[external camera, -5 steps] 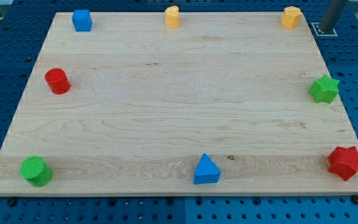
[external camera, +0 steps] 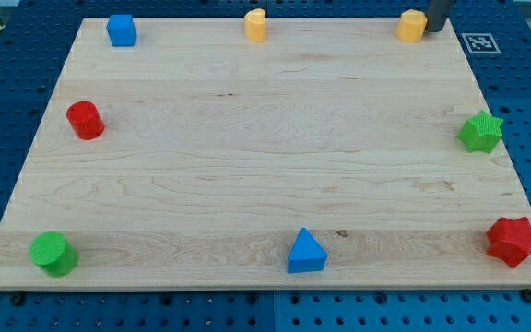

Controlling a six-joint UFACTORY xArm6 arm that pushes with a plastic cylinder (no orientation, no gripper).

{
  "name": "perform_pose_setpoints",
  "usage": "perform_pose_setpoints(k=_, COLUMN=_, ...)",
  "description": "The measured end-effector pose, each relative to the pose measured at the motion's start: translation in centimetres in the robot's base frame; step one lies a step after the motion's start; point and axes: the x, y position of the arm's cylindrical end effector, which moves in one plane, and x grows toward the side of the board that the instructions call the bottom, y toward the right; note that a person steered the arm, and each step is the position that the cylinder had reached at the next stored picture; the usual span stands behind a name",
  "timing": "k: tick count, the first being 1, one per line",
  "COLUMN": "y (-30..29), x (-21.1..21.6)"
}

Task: Push the yellow hexagon to the right of yellow heart

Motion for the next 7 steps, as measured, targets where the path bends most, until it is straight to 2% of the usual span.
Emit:
perform_pose_setpoints(k=4, y=-9.4, x=0.0)
perform_pose_setpoints(k=5, y=-10.3, x=0.0)
perform_pose_setpoints(k=6, y=-7.7, x=1.6)
perform_pose_setpoints(k=7, y=-8.1, x=1.9)
